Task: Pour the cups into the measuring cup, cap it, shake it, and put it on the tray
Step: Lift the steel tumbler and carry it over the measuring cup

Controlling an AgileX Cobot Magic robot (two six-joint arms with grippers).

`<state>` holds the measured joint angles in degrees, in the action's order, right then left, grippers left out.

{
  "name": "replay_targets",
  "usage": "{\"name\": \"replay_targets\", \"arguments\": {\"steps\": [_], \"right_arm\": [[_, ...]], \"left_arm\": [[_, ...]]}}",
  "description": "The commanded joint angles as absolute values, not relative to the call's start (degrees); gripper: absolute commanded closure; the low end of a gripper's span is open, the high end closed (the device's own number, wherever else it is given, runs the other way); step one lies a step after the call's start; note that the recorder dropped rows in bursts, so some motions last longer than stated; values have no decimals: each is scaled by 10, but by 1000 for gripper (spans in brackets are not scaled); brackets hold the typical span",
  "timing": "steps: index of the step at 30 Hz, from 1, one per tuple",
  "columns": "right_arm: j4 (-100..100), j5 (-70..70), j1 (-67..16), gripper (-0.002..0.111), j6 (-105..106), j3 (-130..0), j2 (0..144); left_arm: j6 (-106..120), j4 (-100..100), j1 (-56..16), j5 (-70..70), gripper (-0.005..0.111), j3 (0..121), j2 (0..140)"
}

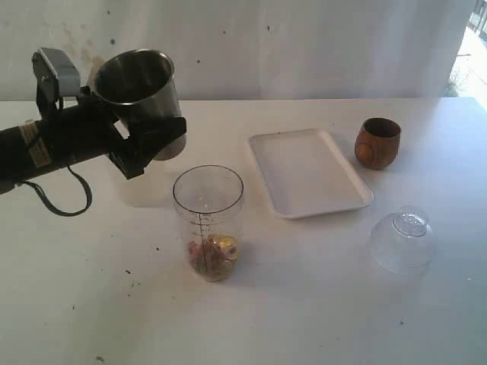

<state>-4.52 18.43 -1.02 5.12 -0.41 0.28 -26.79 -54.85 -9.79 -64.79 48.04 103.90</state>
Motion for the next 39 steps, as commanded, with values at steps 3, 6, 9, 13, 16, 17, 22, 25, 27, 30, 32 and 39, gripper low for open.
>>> {"name": "replay_targets", "arguments": {"steps": [3, 6, 9, 13, 16, 17, 22, 25, 27, 30, 32, 39], "right_arm": [[-47, 180, -6, 108, 54, 0, 0], [-47, 180, -6, 108, 54, 0, 0], [-47, 180, -6, 108, 54, 0, 0], [-47, 180, -6, 108, 54, 0, 0], [-47, 180, -6, 108, 54, 0, 0], [-47, 180, -6, 108, 54, 0, 0], [-46, 180, -6, 108, 54, 0, 0], [-46, 180, -6, 108, 54, 0, 0], [-46, 180, -6, 108, 54, 0, 0], [-46, 180, -6, 108, 54, 0, 0], [-46, 180, -6, 108, 54, 0, 0], [-46, 180, -6, 108, 54, 0, 0]], "left_arm": [[-298, -536, -131, -586, 107, 526, 1028], [-299, -535, -140, -569, 107, 535, 1028], [-301, -529, -140, -581, 107, 538, 1035], [-331, -529, -140, -587, 107, 538, 1048], [-330, -529, -140, -587, 107, 538, 1061], [-327, -529, -140, -587, 107, 538, 1065], [-307, -529, -141, -589, 107, 538, 1083], [-285, -529, -142, -591, 107, 538, 1085], [-273, -528, -144, -589, 107, 541, 1085], [-270, -528, -149, -588, 107, 550, 1085], [-270, -528, -155, -585, 107, 559, 1085], [-261, -534, -167, -568, 107, 591, 1085]]}}
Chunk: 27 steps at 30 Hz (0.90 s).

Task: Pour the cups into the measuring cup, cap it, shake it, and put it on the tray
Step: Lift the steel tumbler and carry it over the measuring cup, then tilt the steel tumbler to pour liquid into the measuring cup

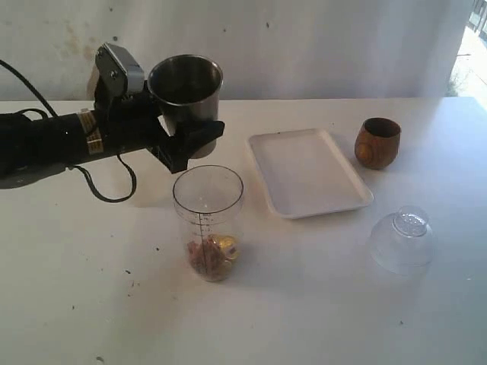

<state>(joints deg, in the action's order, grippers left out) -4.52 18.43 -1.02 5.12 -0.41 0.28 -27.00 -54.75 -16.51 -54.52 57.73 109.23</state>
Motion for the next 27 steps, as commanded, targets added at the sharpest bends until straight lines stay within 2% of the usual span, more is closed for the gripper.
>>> {"name": "replay_targets", "arguments": {"steps": [1, 8, 27], "right_arm": [[-46, 180, -6, 108, 54, 0, 0], [-46, 180, -6, 108, 54, 0, 0], [-46, 180, -6, 108, 54, 0, 0]], "left_arm": [[-247, -544, -167, -564, 107, 591, 1085], [-230, -609, -167, -552, 107, 591, 1085], [-154, -573, -166, -557, 107, 591, 1085]]}}
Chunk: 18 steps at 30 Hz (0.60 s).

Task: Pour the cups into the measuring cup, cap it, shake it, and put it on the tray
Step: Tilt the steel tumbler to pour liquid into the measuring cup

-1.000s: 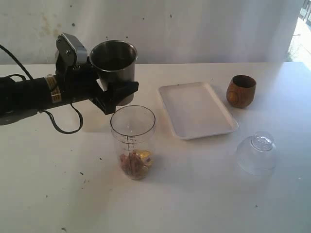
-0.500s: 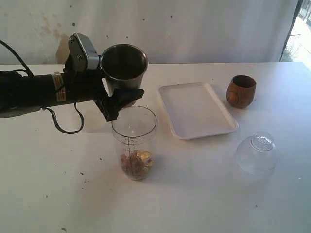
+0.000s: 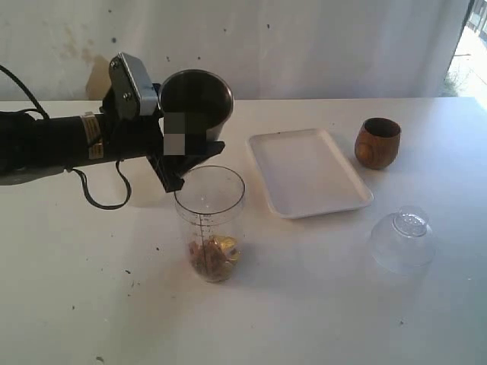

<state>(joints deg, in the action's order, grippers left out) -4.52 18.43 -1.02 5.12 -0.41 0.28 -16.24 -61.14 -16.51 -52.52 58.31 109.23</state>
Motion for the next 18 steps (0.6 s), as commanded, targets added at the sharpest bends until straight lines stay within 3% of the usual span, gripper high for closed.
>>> {"name": "replay_targets", "arguments": {"steps": [1, 18], "right_arm": [[-46, 180, -6, 108, 54, 0, 0], [-46, 179, -6, 108, 54, 0, 0]], "left_arm": [[-154, -567, -164, -558, 107, 591, 1085], [-133, -586, -139, -560, 107, 591, 1085]]}}
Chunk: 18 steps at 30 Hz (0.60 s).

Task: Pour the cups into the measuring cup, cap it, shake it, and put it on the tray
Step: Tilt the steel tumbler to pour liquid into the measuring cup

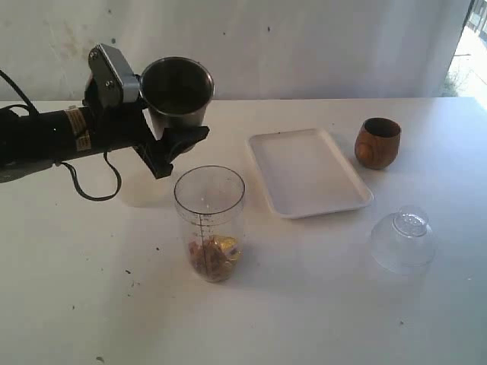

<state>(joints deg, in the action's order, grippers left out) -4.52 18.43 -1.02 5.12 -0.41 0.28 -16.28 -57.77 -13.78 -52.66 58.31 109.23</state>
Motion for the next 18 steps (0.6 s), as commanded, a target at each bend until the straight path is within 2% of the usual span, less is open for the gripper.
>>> {"name": "replay_targets", "arguments": {"steps": [1, 12, 18], "right_arm": [[-46, 179, -6, 108, 54, 0, 0], [-46, 179, -6, 108, 54, 0, 0], [-46, 179, -6, 108, 54, 0, 0]], "left_arm": [[-124, -592, -139, -560, 107, 591, 1085], [-35, -592, -139, -560, 107, 591, 1085], [-3, -592, -139, -609, 107, 591, 1085]]}}
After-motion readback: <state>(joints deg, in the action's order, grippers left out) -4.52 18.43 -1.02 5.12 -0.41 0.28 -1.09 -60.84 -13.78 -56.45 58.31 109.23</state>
